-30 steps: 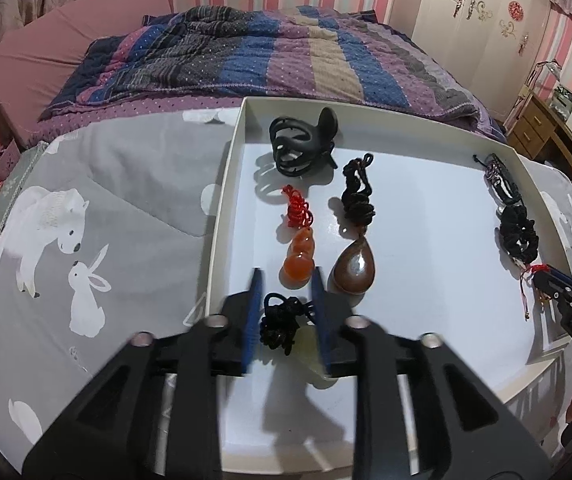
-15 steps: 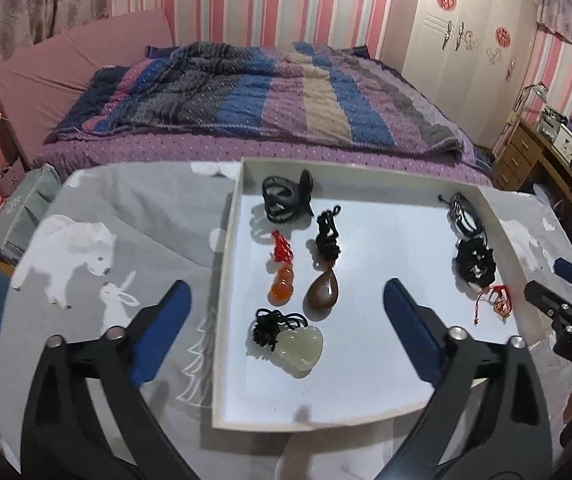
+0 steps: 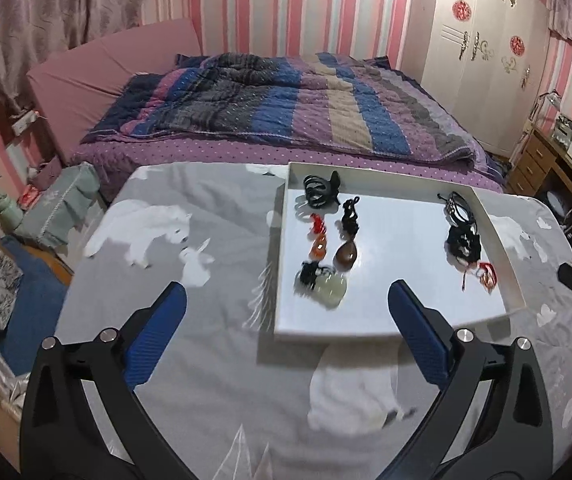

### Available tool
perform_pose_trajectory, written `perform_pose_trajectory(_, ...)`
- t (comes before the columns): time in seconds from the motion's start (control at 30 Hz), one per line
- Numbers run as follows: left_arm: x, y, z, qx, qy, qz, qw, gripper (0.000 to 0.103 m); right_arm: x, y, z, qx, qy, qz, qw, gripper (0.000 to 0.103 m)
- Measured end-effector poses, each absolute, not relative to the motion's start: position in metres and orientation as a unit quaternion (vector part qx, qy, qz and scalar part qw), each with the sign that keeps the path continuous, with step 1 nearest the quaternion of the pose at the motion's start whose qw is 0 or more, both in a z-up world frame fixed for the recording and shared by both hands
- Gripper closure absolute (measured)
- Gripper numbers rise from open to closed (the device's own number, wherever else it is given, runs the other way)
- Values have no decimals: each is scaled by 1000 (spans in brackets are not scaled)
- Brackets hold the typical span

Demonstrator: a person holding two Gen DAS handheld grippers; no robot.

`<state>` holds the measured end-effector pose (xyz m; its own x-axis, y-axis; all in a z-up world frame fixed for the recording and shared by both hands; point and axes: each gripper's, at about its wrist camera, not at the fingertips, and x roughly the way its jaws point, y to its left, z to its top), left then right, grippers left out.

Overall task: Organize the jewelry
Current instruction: 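Withdraw both tools from the tray toward the watch strap and bow hair tie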

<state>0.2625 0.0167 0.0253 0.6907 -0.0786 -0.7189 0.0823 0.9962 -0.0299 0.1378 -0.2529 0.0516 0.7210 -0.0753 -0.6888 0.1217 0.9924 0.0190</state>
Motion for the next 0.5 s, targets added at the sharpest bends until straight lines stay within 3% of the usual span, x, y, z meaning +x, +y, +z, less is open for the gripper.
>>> perform_pose_trajectory(0.5,151,28,-5,4,403,-40,914,3,11,-253,24,-30,369,-113,922,2)
